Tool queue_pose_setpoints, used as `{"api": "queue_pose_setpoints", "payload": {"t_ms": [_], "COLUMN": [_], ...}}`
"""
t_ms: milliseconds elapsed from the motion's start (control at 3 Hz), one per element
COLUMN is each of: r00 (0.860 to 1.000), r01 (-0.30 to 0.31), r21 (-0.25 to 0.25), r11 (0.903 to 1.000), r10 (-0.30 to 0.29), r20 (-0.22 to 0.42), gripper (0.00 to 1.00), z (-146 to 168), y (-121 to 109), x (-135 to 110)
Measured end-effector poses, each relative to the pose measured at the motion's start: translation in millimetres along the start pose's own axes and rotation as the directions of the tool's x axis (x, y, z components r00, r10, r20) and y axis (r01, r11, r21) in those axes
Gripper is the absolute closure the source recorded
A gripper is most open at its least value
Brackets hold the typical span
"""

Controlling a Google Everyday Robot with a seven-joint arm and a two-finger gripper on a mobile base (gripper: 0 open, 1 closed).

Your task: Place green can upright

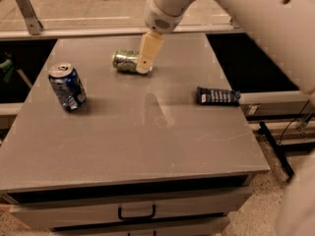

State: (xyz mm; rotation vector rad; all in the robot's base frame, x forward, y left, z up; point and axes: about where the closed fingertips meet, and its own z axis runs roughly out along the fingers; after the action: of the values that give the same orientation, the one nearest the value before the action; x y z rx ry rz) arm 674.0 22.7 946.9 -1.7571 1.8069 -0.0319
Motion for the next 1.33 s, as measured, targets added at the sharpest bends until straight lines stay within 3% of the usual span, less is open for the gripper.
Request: {"api": "queue_pose_setpoints", "payload": {"t_ms": [333, 667, 1000, 1333], "r00": [0.999, 0.995, 0.982, 0.971], "r01": [-0.043, -0.088, -0.147, -0.187], "r21": [-0.056, -0.117, -0.15, -0.162], "r11": [0.9975, 0.9892, 0.9777, 0.9688], "r10": [0.042, 0.082, 0.127, 0.157], "r20": [-0.01, -0.06, -0.14, -0.182], "gripper": [0.0, 0.0, 0.19, 0.41], "z": [53, 102, 135, 148], "y": [-10, -8, -5, -5], "x": [-26, -37, -33, -31]}}
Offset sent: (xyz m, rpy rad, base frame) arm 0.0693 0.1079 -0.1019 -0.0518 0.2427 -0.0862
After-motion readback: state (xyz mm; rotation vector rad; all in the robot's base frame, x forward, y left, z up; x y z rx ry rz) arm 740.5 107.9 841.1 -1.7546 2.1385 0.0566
